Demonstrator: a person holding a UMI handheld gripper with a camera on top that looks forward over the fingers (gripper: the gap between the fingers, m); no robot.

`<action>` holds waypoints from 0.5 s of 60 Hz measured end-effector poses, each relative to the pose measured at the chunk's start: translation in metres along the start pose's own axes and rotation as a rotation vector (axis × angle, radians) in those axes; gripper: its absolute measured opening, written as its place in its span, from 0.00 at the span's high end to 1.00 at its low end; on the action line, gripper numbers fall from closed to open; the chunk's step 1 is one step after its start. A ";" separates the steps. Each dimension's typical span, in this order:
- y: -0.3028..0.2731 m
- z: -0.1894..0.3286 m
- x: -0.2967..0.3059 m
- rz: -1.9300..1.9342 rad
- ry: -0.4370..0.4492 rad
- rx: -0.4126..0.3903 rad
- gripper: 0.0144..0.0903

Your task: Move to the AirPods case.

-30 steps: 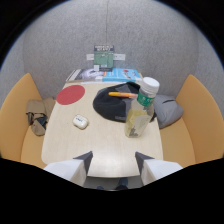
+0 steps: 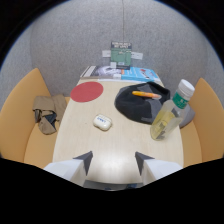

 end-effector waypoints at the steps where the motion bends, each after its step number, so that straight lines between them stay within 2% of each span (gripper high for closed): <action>1: -0.002 0.000 -0.008 0.004 0.003 -0.004 0.05; 30: -0.041 0.089 -0.037 -0.003 0.038 0.020 0.04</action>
